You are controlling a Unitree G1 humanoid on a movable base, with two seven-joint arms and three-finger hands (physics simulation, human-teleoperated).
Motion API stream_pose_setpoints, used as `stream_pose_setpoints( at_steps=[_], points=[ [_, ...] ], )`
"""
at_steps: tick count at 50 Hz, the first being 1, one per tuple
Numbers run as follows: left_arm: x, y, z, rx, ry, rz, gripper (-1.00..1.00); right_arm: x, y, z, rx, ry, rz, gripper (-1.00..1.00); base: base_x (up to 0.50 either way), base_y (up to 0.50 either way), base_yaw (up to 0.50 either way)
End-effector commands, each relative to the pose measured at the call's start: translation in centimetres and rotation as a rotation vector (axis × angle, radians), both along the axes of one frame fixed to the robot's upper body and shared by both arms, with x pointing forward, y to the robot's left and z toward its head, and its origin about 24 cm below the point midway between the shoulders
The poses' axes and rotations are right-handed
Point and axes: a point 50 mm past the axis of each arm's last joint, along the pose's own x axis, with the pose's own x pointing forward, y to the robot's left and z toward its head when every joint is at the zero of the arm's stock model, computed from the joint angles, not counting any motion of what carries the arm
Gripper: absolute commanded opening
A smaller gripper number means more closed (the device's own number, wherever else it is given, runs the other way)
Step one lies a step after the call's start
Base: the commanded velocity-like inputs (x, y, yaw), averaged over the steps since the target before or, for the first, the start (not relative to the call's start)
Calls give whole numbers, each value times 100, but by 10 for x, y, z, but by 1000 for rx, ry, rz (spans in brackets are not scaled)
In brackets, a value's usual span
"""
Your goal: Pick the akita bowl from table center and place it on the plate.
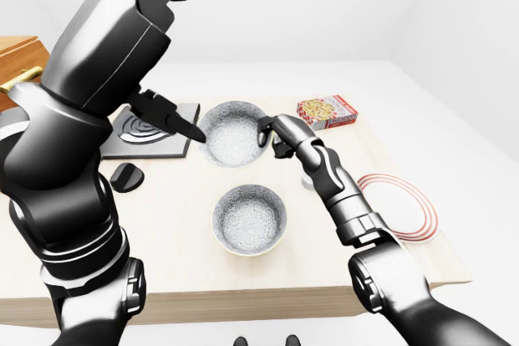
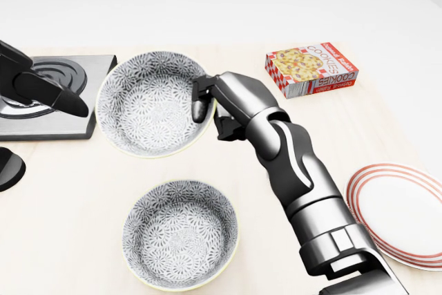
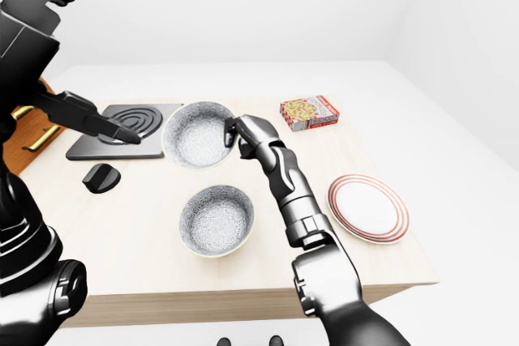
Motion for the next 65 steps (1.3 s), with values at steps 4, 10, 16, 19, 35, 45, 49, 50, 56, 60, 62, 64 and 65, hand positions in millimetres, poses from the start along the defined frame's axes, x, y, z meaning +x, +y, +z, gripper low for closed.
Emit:
stream_pose_setpoints(
  at_steps=[4, 10, 16, 19, 35, 45, 49, 50, 56, 60, 62, 64, 65],
  points=[
    [-4, 0, -13, -42, 19, -43, 100, -11, -47, 25, 253, -14, -14, -100, 0, 0, 0],
    [-5, -3, -17, -51, 19, -51, 100, -20, -73, 24, 268, -13, -66, -100, 0, 0, 0],
    [-7, -4, -16, -52, 10, -57, 100, -27, -92, 18, 263, 0, -110, -100, 0, 0, 0],
    [-6, -4, -15, -54, 10, -56, 100, -29, -104, 17, 264, -2, -144, -100, 0, 0, 0],
    [-5, -4, -18, -63, 21, -66, 100, -55, -158, 8, 306, 8, -299, -100, 0, 0, 0],
    [-11, -8, -23, -54, 16, -76, 100, -75, -183, -5, 318, 9, -385, -100, 0, 0, 0],
    [-12, -8, -24, -56, 17, -75, 100, -84, -195, -17, 324, 30, -438, -100, 0, 0, 0],
    [-12, -8, -25, -57, 17, -75, 100, -85, -198, -19, 325, 35, -447, -100, 0, 0, 0],
    [-14, -9, -29, -65, 26, -77, 100, -96, -216, -32, 335, 45, -509, -100, 0, 0, 0],
    [-15, -10, -30, -68, 23, -80, 100, -100, -228, -37, 340, 42, -554, -100, 0, 0, 0],
    [-15, -10, -31, -70, 27, -80, 100, -101, -233, -38, 343, 40, -569, -100, 0, 0, 0],
    [-14, -9, -33, -78, 33, -79, 100, -105, -239, -42, 346, 43, -594, -100, 0, 0, 0],
    [-14, -9, -34, -80, 36, -78, 100, -107, -242, -45, 347, 46, -605, -100, 0, 0, 0]
  ],
)
